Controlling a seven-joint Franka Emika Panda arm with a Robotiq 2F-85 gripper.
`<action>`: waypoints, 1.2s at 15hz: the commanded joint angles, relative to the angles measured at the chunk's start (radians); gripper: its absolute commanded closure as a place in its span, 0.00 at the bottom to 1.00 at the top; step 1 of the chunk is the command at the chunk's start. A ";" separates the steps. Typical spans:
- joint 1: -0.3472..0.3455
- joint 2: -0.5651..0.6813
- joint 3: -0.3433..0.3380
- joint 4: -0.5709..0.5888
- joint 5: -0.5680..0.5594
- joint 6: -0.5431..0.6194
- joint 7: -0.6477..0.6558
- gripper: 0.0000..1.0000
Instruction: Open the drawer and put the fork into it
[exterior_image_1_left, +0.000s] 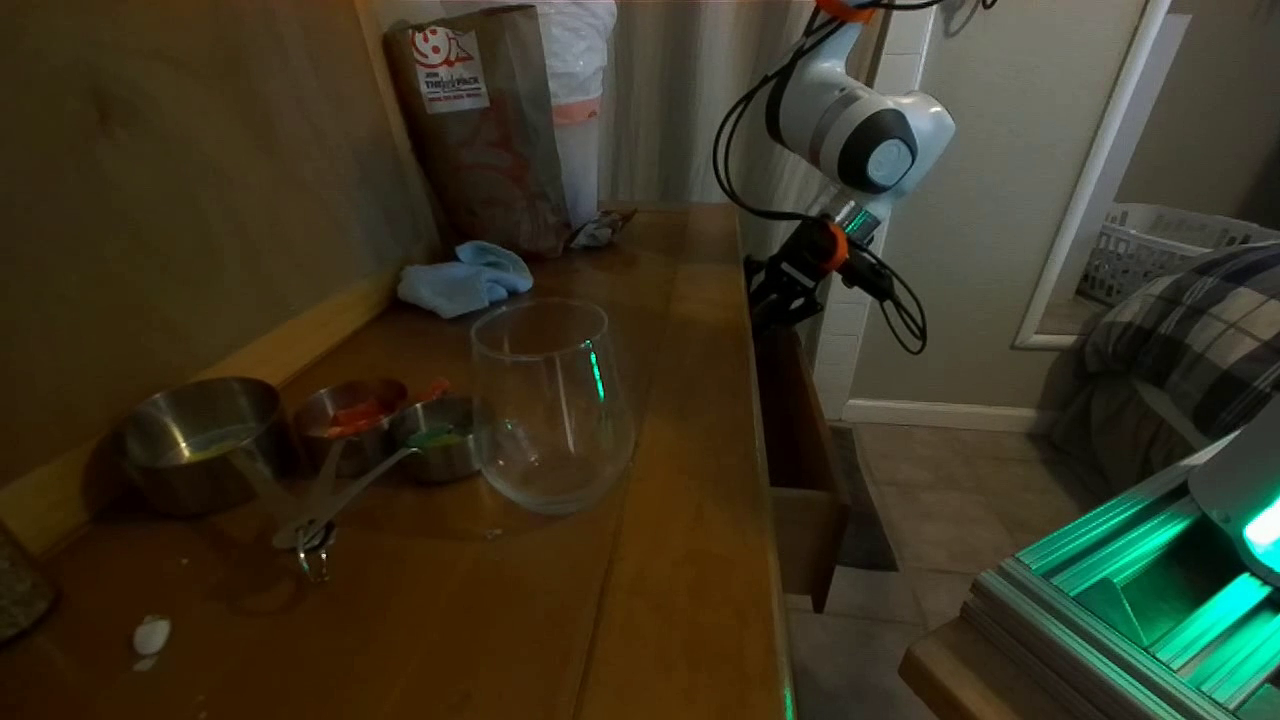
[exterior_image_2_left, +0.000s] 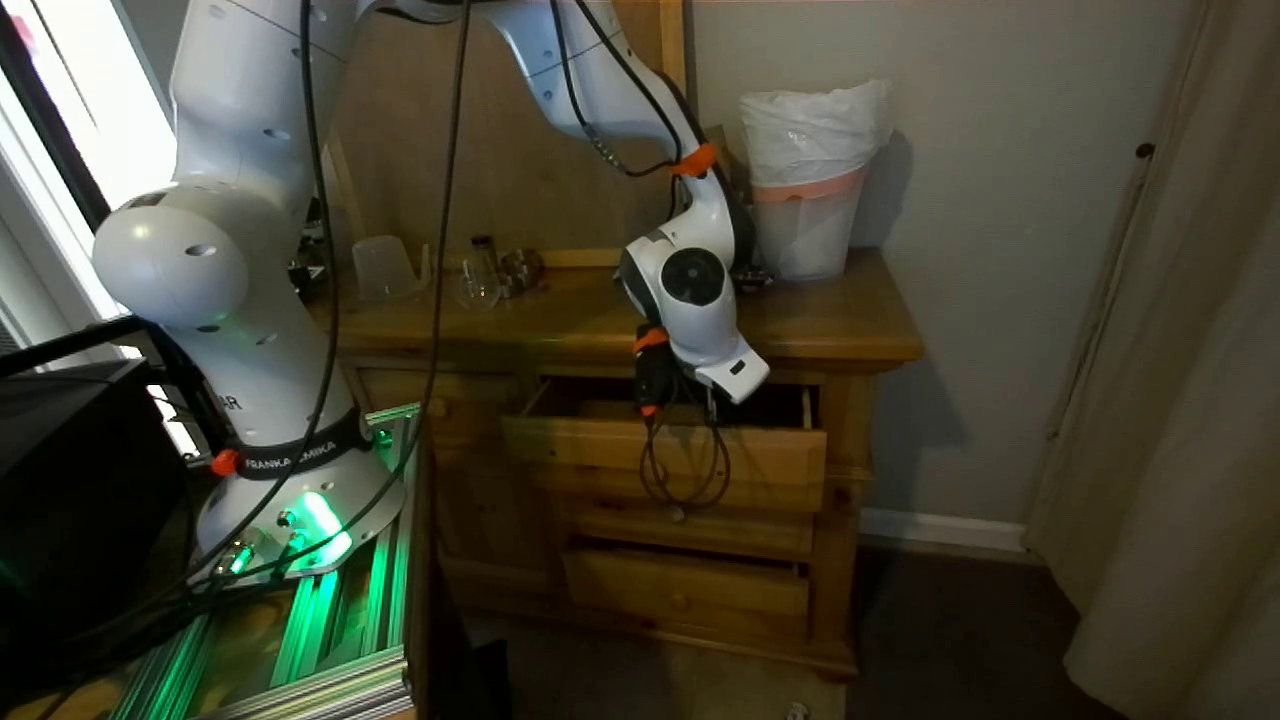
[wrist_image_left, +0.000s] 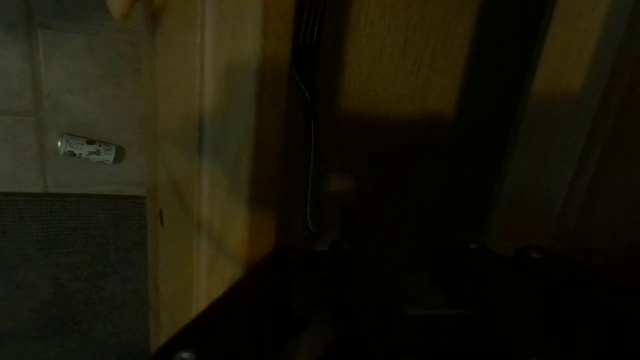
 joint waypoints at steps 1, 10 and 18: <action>0.014 -0.014 -0.009 -0.014 -0.031 0.030 0.019 0.37; 0.008 -0.127 -0.017 -0.078 -0.012 0.105 -0.021 0.44; 0.002 -0.253 -0.027 -0.155 -0.030 0.132 -0.025 0.44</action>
